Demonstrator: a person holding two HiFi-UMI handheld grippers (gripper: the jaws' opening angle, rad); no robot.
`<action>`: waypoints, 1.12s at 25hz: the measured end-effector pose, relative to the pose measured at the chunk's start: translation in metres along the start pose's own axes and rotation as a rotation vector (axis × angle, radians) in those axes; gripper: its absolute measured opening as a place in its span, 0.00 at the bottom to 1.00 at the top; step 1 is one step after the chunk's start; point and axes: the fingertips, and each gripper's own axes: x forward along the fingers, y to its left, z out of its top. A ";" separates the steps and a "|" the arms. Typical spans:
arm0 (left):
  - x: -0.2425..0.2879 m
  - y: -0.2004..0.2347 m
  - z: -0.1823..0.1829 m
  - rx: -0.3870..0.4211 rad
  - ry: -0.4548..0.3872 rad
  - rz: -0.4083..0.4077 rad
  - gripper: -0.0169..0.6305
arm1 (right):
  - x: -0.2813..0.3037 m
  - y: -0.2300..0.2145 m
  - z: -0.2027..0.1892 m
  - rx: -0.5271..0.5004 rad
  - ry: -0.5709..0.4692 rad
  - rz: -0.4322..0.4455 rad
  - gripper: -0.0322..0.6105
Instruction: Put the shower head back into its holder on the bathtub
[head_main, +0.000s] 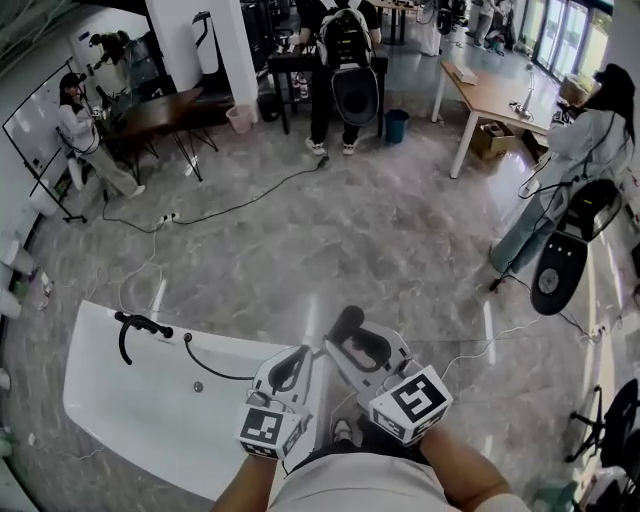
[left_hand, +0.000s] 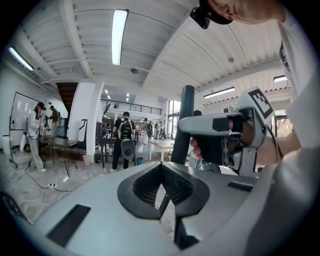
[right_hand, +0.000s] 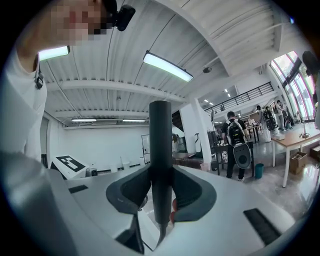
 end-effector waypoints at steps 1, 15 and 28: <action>0.002 0.001 0.001 0.004 0.003 0.004 0.03 | 0.001 -0.001 0.002 0.000 -0.004 0.007 0.26; 0.071 -0.004 0.012 -0.005 0.053 0.122 0.03 | 0.005 -0.085 0.014 0.041 -0.007 0.101 0.26; 0.071 0.036 0.027 -0.045 0.035 0.296 0.03 | 0.055 -0.107 0.048 0.021 -0.025 0.234 0.26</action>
